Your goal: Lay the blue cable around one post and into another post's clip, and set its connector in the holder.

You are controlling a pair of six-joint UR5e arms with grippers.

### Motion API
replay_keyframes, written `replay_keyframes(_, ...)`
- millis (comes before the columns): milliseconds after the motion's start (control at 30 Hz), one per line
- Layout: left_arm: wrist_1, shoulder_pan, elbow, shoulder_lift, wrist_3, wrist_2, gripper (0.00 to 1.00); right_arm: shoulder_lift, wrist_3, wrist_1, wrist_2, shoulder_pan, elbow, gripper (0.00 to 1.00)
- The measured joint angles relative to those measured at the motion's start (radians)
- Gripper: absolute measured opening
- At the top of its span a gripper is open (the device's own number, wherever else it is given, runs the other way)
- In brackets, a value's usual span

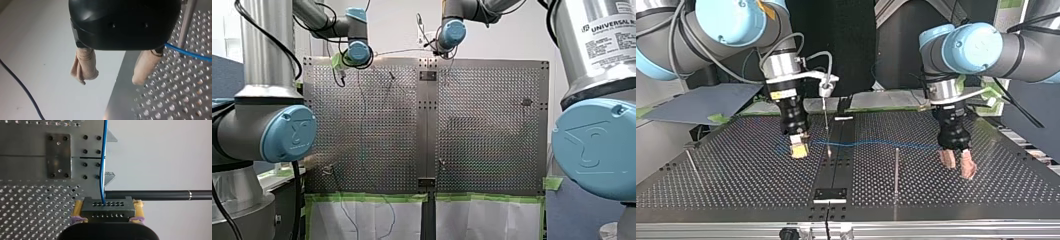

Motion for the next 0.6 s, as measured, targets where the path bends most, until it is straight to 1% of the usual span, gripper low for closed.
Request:
replay_keyframes(133,-0.032,0.031,0.032,-0.031,0.009,0.032,1.00,0.018,0.000,-0.007,-0.004,-0.005,-0.031,0.00)
replay_keyframes(233,-0.057,0.040,0.057,-0.055,0.004,0.057,1.00,0.036,-0.002,-0.005,-0.007,-0.008,-0.049,0.00)
replay_keyframes(433,-0.106,0.043,0.107,-0.100,-0.002,0.107,1.00,0.069,-0.004,-0.003,-0.012,-0.011,-0.087,0.00)
replay_keyframes(600,-0.151,0.042,0.151,-0.127,-0.013,0.151,1.00,0.095,-0.007,0.000,-0.016,-0.014,-0.117,0.00)
